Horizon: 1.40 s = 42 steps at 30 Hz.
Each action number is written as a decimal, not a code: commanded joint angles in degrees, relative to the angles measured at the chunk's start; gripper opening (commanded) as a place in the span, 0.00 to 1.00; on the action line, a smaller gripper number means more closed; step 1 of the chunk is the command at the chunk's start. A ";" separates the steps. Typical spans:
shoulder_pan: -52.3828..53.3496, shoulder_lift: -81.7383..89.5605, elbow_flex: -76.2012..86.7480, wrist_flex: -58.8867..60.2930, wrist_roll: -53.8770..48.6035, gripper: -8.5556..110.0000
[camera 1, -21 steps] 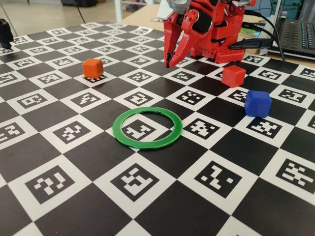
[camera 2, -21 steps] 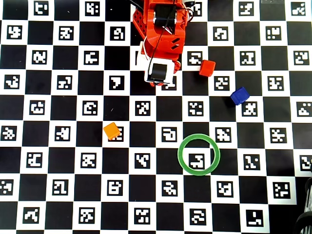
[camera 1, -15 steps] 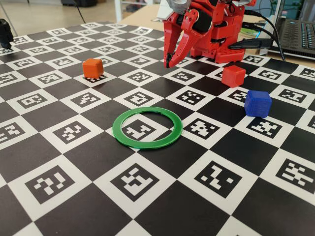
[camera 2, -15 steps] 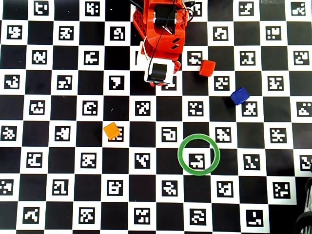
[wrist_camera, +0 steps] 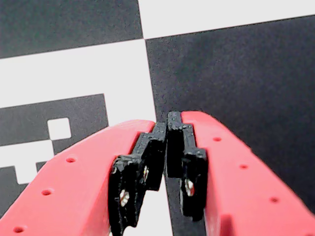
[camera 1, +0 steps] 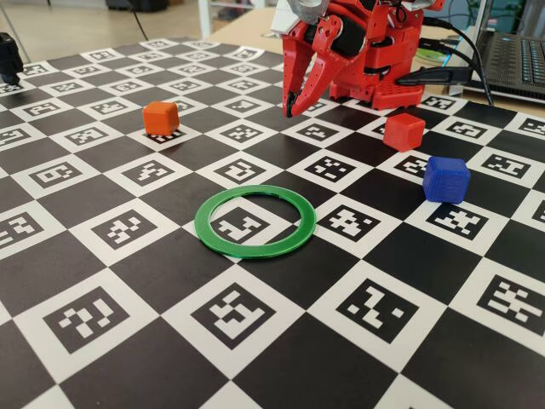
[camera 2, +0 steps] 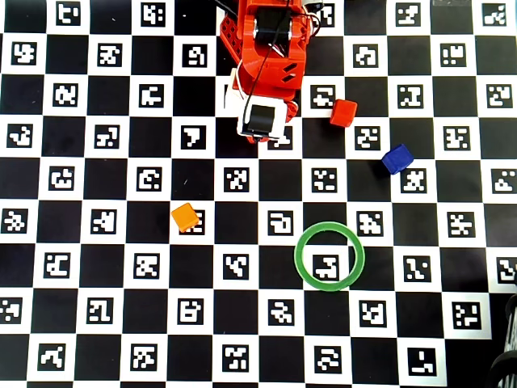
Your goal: Grab the red cube then put it in the green circle then put the blue cube on top and finally the orange cube on top
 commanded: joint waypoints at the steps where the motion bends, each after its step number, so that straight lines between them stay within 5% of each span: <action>1: 0.44 2.72 2.29 5.80 0.00 0.02; 42: -0.70 2.72 2.29 4.75 0.18 0.02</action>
